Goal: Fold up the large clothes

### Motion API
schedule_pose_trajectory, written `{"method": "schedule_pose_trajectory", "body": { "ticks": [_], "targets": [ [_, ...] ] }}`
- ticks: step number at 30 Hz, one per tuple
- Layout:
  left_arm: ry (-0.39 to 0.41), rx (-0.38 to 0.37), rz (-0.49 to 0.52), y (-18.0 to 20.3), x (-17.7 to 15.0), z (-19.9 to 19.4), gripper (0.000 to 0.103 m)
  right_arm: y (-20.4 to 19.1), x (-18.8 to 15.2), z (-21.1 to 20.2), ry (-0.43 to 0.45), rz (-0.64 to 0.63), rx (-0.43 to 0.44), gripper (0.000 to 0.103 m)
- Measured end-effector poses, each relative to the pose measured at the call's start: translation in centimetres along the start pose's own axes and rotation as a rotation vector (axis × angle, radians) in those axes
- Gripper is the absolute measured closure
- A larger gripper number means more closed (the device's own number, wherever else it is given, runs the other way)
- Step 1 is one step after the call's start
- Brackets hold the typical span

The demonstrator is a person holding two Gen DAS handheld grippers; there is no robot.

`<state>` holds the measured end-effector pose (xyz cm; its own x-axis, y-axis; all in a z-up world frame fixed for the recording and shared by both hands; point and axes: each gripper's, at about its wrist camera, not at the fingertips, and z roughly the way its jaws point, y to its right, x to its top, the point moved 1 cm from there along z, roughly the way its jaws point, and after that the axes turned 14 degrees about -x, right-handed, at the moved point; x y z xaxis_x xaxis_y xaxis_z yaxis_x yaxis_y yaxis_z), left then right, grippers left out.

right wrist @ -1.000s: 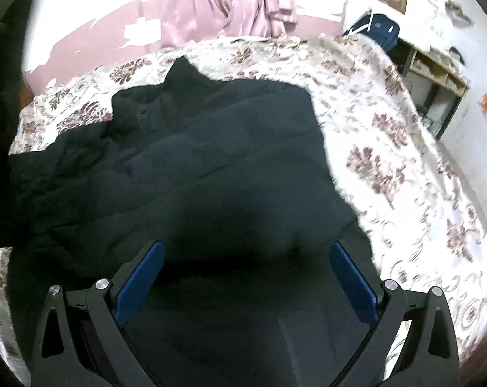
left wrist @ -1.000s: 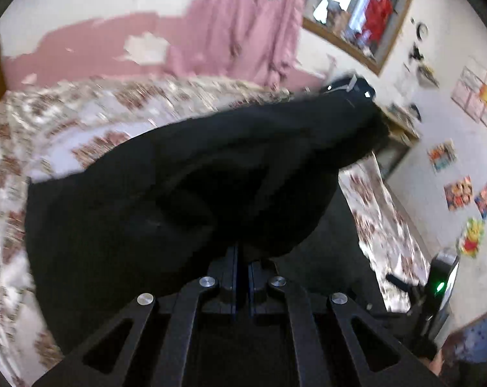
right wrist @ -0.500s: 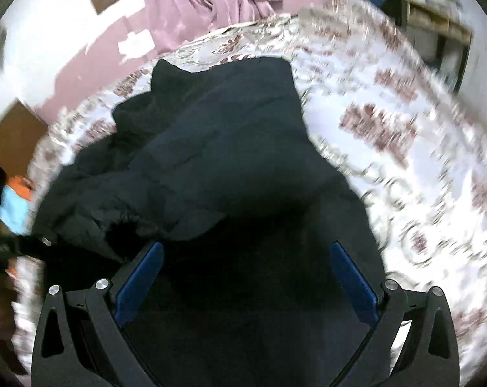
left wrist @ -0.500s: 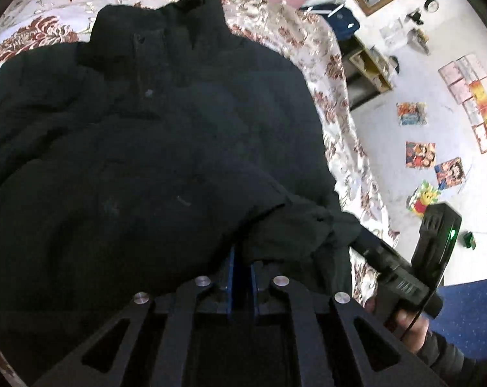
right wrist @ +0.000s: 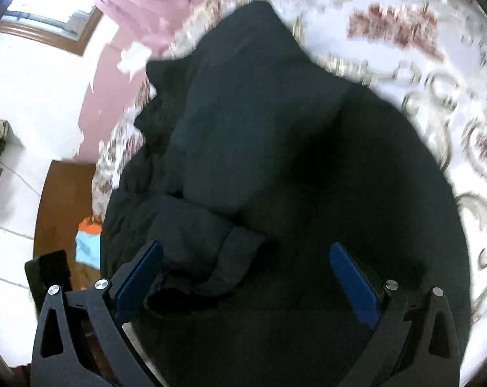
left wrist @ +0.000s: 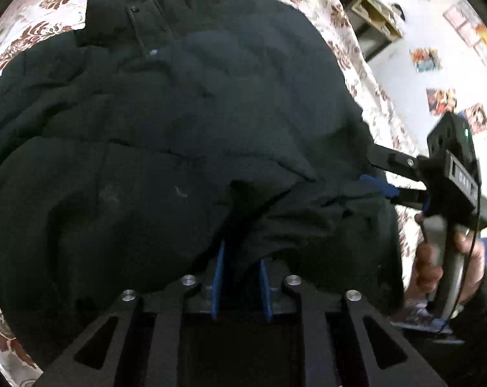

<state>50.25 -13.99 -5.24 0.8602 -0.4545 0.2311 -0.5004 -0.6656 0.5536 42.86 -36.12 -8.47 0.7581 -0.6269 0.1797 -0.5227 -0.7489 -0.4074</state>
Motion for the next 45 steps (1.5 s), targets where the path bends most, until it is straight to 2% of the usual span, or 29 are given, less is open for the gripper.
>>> {"method": "schedule_pose_trajectory", "body": {
  "ticks": [1,3,5,7,11,14,16,17,19,21,24,26,29,30,35,39,42,45],
  "targets": [
    [-0.008,0.004,0.003,0.1,-0.1,0.2,0.073,-0.3,-0.4,0.3,-0.004,-0.011,-0.017,0.001],
    [-0.019,-0.02,-0.01,0.0,-0.8,0.6,0.001,-1.2,-1.0,0.8,0.007,-0.053,-0.073,0.001],
    [0.027,-0.013,-0.004,0.3,-1.4,0.0,0.0,-1.8,-1.1,1.0,0.012,-0.068,-0.108,0.001],
    [0.02,-0.003,-0.004,0.3,-1.9,0.0,0.0,-2.6,-1.3,1.1,0.02,-0.092,-0.149,0.001],
    [0.034,-0.033,-0.041,-0.2,-3.1,-1.0,0.0,-4.1,-1.5,1.4,0.029,-0.152,-0.225,0.001],
    [0.072,0.008,-0.056,-0.9,-4.1,-3.5,0.0,-4.8,-2.1,1.6,0.06,-0.18,-0.29,0.003],
    [0.127,0.066,-0.086,-2.1,-4.9,-5.8,0.0,-4.7,-2.4,1.2,0.093,-0.197,-0.367,0.015],
    [0.179,0.086,-0.112,-3.3,-5.5,-7.5,0.0,-5.2,-2.9,1.3,0.119,-0.224,-0.435,0.024],
    [0.237,0.098,-0.15,-4.8,-5.8,-9.6,0.0,-5.7,-3.2,1.0,0.153,-0.226,-0.449,0.033],
    [0.288,0.114,-0.185,-6.5,-6.0,-11.7,0.0,-6.1,-3.4,0.6,0.167,-0.199,-0.409,0.079],
    [0.327,0.144,-0.235,-8.8,-5.7,-13.8,0.0,-6.1,-2.8,-0.9,0.184,-0.123,-0.383,0.099],
    [0.347,0.166,-0.264,-9.9,-5.2,-14.7,0.0,-5.9,-2.2,-2.5,0.206,-0.102,-0.358,0.1],
    [0.385,0.206,-0.275,-10.4,-4.4,-15.7,0.0,-7.6,-0.9,-6.0,0.324,-0.172,-0.402,0.1],
    [0.399,0.215,-0.278,-10.6,-4.1,-15.9,0.0,-8.3,0.2,-7.7,0.377,-0.203,-0.42,0.1],
    [0.409,0.279,-0.301,-11.7,-2.7,-15.7,0.0,-9.3,5.8,-12.0,0.522,-0.304,-0.493,0.1],
    [0.395,0.297,-0.303,-12.0,-0.4,-14.3,0.0,-9.3,10.3,-11.5,0.529,-0.349,-0.496,0.1],
    [0.371,0.309,-0.319,-12.4,1.6,-12.9,0.0,-9.7,12.4,-9.6,0.517,-0.393,-0.561,0.1],
    [0.353,0.331,-0.307,-11.9,3.2,-11.6,0.0,-9.2,13.5,-8.0,0.469,-0.369,-0.601,0.096]
  ]
}}
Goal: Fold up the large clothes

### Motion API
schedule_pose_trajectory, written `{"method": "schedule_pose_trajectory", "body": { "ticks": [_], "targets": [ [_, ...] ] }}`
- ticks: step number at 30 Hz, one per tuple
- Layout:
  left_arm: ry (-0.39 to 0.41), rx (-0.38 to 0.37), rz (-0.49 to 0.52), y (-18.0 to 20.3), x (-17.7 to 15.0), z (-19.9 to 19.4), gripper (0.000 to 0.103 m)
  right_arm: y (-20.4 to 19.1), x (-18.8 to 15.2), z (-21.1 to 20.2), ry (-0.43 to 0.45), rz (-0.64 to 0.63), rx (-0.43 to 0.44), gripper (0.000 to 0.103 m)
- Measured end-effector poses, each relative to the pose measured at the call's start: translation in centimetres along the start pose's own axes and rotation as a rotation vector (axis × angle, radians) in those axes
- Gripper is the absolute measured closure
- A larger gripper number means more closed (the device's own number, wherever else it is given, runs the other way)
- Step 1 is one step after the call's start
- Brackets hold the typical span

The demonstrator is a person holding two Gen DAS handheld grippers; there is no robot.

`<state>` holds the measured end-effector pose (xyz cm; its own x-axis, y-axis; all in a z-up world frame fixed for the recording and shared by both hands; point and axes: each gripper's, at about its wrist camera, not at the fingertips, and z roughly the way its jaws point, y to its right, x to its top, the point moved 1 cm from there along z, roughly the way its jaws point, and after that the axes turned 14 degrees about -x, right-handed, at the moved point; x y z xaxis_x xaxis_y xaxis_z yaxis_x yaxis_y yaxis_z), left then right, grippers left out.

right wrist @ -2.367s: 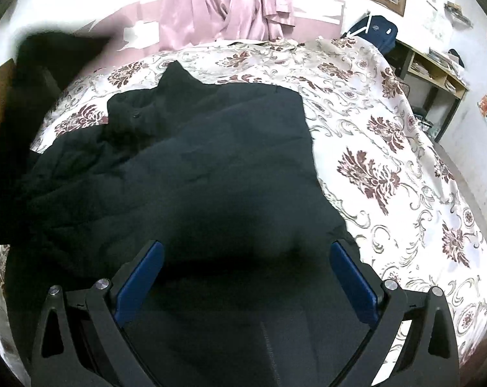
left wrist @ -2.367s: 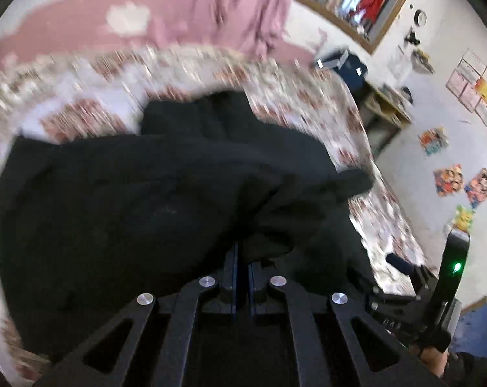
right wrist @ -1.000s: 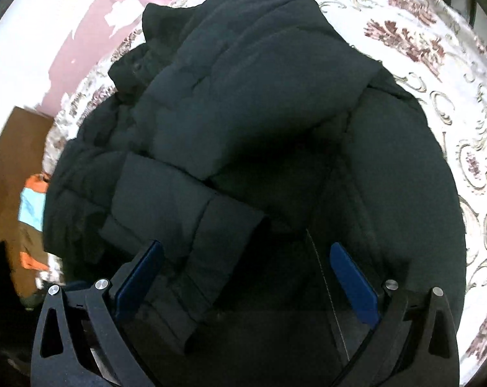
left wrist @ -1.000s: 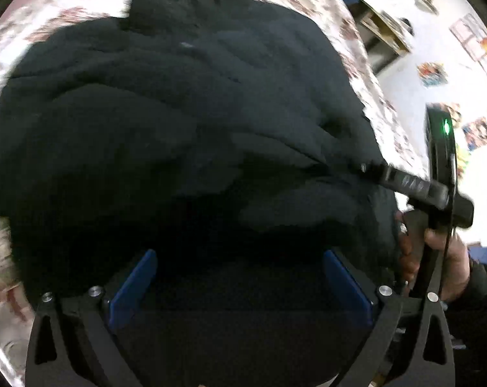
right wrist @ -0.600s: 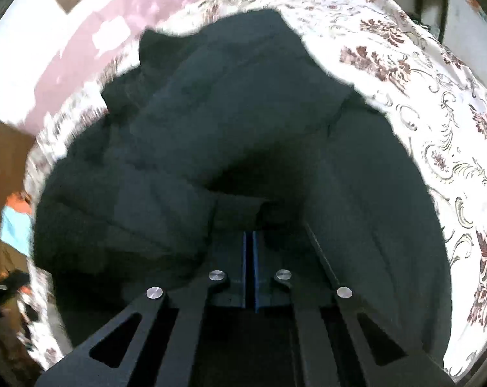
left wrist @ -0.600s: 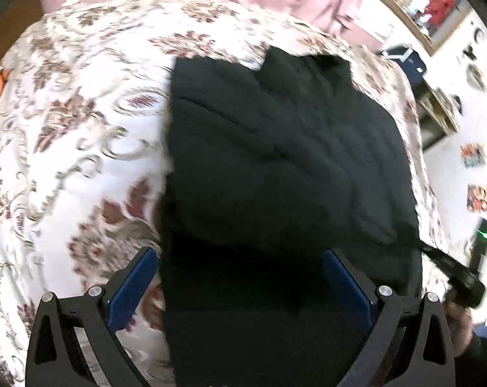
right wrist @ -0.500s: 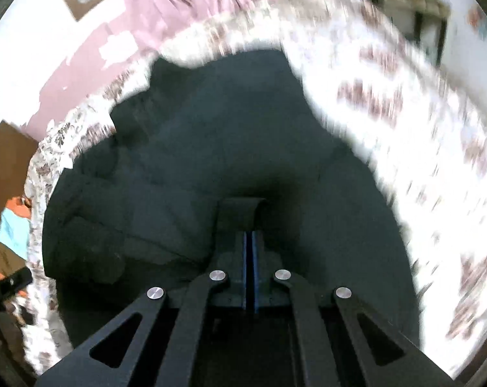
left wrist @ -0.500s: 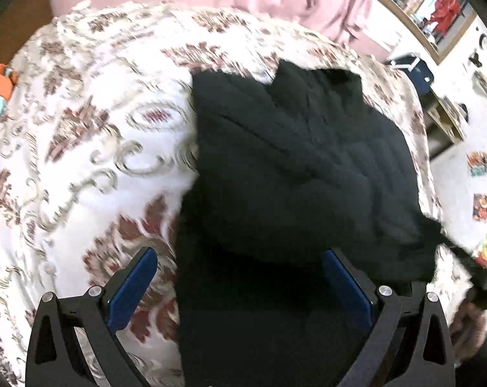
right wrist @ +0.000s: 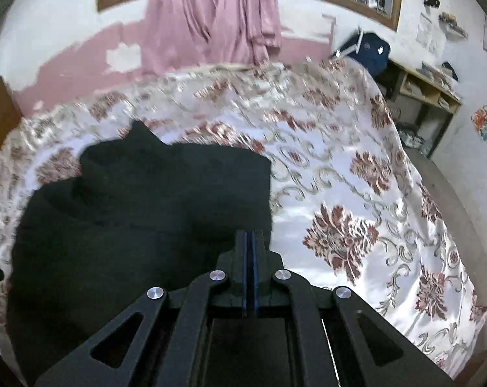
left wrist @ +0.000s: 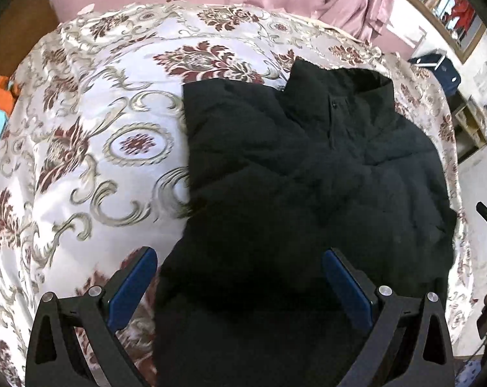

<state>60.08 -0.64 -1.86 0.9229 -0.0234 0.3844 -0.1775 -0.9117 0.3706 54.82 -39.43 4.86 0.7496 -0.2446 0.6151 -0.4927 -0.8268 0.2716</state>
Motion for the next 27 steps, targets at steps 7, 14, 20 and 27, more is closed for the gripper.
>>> {"method": "schedule_pose_trajectory", "body": {
  "ticks": [7,14,20,27],
  "targets": [
    [-0.012,0.118,0.106,3.1,0.3,4.1,0.0,-4.9,-4.0,0.7,-0.011,-0.214,0.171,0.049],
    [-0.058,0.269,0.178,4.2,-0.5,8.6,0.0,-9.8,-7.1,4.1,-0.037,-0.4,0.143,0.045],
    [-0.034,0.338,0.224,4.4,-1.3,10.7,0.0,-10.7,-7.9,4.8,0.022,-0.451,0.14,0.042],
    [-0.069,0.383,0.268,4.9,-1.3,11.9,0.0,-11.3,-8.9,4.0,0.081,-0.473,0.122,0.041]
  ]
}}
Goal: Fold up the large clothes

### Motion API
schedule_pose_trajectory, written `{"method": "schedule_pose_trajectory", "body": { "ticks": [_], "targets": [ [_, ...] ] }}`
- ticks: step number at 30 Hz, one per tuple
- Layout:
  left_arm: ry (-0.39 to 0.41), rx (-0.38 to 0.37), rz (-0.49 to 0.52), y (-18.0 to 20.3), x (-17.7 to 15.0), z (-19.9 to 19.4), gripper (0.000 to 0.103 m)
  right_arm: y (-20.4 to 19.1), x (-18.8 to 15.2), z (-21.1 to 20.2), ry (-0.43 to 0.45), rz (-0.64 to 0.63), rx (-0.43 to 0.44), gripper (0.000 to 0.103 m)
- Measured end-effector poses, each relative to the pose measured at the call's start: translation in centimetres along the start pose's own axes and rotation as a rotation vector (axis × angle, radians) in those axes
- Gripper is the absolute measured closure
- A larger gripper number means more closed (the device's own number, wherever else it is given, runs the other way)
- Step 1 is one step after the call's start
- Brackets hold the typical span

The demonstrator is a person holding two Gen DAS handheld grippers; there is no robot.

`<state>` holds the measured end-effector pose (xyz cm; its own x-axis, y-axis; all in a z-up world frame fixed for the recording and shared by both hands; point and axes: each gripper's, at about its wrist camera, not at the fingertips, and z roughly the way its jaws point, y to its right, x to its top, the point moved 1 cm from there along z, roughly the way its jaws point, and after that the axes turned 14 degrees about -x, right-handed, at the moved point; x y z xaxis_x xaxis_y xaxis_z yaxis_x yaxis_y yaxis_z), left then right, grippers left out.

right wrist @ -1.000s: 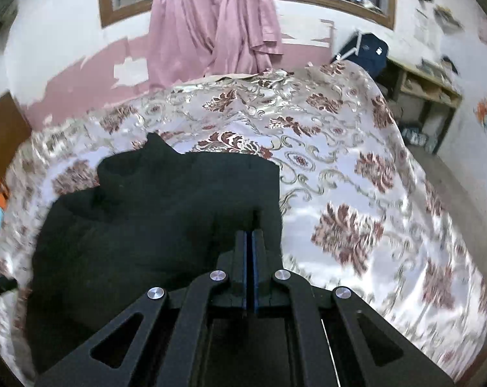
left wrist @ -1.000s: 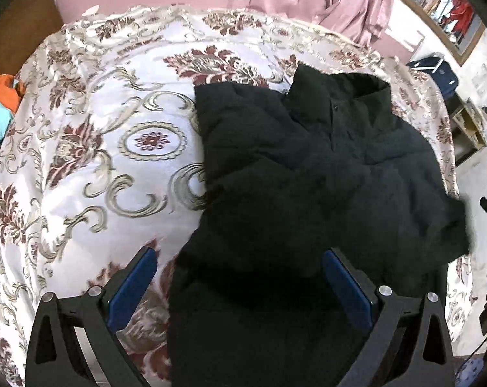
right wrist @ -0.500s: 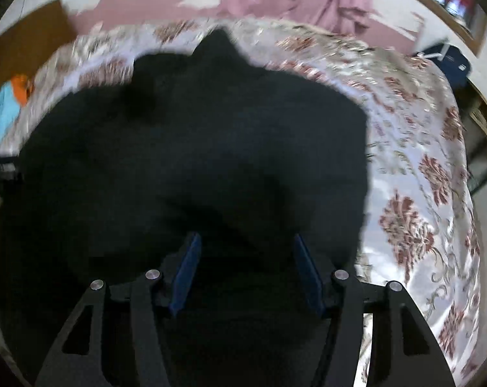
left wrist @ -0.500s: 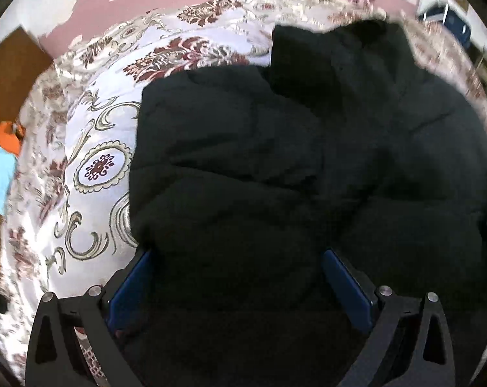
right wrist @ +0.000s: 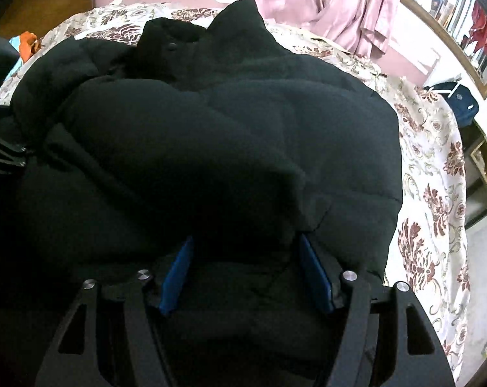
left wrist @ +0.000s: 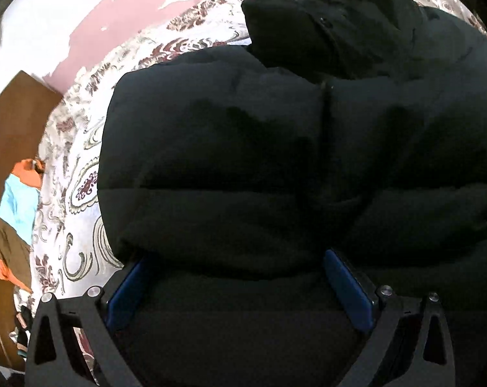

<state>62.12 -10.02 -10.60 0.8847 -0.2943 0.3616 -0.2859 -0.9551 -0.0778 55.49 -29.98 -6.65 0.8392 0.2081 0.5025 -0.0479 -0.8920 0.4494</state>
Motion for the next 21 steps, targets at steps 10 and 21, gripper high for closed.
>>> {"method": "schedule_pose_trajectory", "body": {
  "ticks": [10,21],
  "targets": [
    [-0.21,-0.424,-0.055,-5.9,6.7,-2.2,0.0,5.1,9.2,-2.4,0.02,0.012,0.203,0.019],
    [-0.194,-0.591,-0.389,-10.8,16.2,0.4,0.0,1.9,23.7,4.2,0.011,0.064,0.271,0.018]
  ]
}}
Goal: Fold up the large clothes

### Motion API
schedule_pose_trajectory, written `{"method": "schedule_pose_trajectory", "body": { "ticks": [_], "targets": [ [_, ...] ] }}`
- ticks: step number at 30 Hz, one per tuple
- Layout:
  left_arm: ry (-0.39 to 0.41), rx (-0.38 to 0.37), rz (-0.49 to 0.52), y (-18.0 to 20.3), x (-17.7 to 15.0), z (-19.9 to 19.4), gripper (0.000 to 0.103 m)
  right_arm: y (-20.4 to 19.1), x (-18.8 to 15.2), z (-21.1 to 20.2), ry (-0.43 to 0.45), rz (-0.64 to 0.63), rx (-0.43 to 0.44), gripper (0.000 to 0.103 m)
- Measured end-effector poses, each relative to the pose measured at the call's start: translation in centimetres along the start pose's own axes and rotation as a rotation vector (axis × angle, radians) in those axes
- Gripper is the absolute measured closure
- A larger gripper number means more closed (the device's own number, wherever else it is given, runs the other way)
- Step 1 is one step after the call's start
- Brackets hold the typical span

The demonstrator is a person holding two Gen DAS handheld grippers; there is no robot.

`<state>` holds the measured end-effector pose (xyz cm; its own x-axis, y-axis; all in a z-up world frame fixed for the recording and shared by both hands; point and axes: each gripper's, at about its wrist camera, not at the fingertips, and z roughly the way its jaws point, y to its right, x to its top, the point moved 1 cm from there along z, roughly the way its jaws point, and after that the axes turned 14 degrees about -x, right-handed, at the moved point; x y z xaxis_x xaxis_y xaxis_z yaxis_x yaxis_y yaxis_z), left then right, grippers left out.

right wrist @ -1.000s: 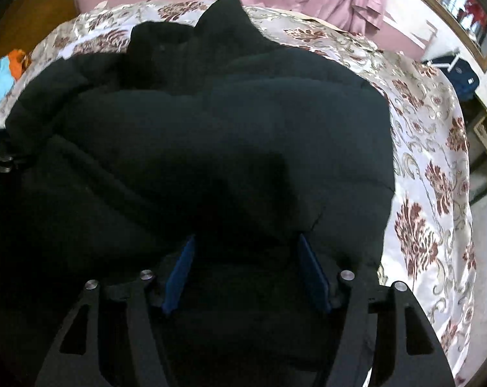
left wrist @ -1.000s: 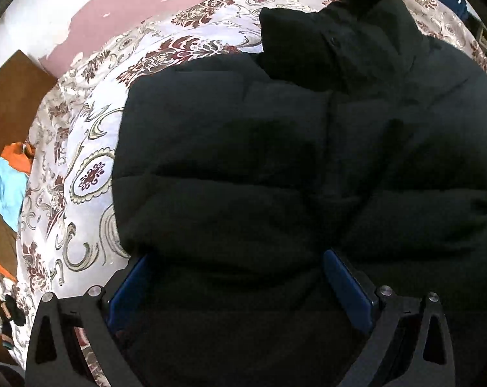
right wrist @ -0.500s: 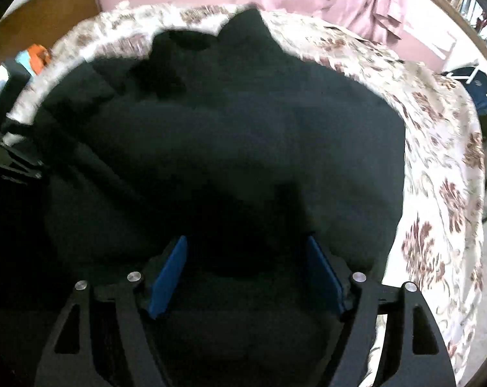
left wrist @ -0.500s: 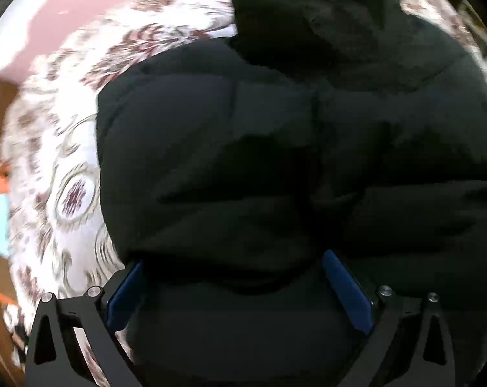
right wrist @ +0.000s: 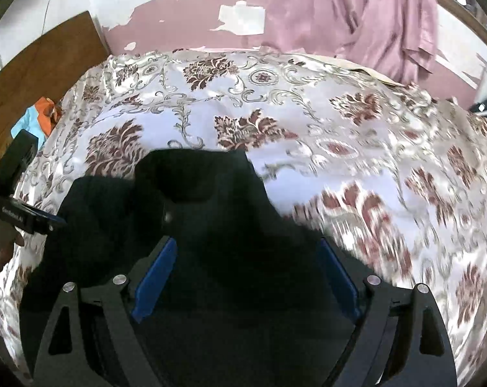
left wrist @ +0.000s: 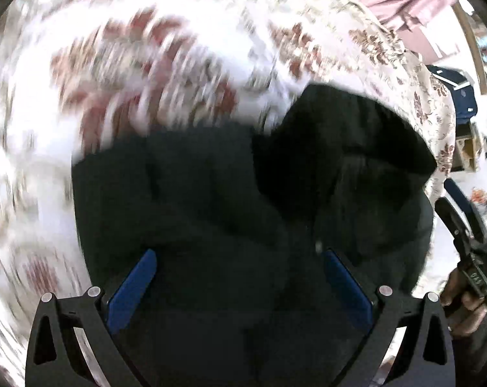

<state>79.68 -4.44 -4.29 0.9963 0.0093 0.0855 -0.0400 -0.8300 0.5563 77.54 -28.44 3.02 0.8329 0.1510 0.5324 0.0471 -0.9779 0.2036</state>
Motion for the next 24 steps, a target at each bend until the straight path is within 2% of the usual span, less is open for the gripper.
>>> {"method": "schedule_pose_trajectory", "body": {
  "ticks": [2,4,8,10,11,12,13,14,15,16,17,18,21,24],
  "targets": [
    [0.044,0.041,0.052,1.1,2.4,0.2,0.0,-0.6,1.4,1.2,-0.022,0.003,0.004,0.018],
    [0.074,0.046,0.072,1.9,4.6,0.8,0.0,-1.2,2.6,2.5,-0.048,0.026,0.006,0.018],
    [0.13,0.074,0.035,2.2,8.8,2.6,0.0,-1.7,3.9,5.1,-0.112,0.071,-0.01,0.018],
    [0.159,0.1,0.024,1.8,10.0,3.1,0.003,-1.7,4.0,6.1,-0.135,0.098,-0.038,0.019],
    [0.167,0.103,0.026,1.8,10.1,3.3,0.014,-1.5,4.1,6.4,-0.14,0.105,-0.049,0.023],
    [0.168,0.101,0.033,1.8,10.3,3.7,0.027,-1.6,3.9,6.6,-0.147,0.121,-0.058,0.035],
    [0.158,0.094,0.038,1.9,10.4,4.2,0.033,-1.6,3.8,6.8,-0.152,0.126,-0.054,0.043],
    [0.15,0.08,0.044,2.1,10.1,4.6,0.047,-1.6,3.7,6.9,-0.161,0.131,-0.045,0.055],
    [0.14,0.055,0.062,2.3,10.0,4.9,0.062,-1.8,3.5,6.9,-0.16,0.134,-0.031,0.061],
    [0.139,0.043,0.074,2.6,9.7,4.8,0.069,-1.7,3.6,7.0,-0.153,0.131,-0.028,0.065],
    [0.139,0.022,0.099,3.1,9.6,4.7,0.084,-1.7,3.6,6.8,-0.14,0.126,-0.03,0.077],
    [0.139,0.011,0.116,3.5,9.5,4.7,0.093,-1.6,3.5,6.5,-0.124,0.123,-0.035,0.081],
    [0.166,0.069,0.201,4.9,8.7,3.8,0.096,-1.0,3.2,5.3,-0.082,0.12,-0.019,0.086],
    [0.196,0.085,0.211,4.9,7.6,2.2,0.097,-0.1,2.6,3.7,-0.036,0.102,-0.036,0.091]
  ]
}}
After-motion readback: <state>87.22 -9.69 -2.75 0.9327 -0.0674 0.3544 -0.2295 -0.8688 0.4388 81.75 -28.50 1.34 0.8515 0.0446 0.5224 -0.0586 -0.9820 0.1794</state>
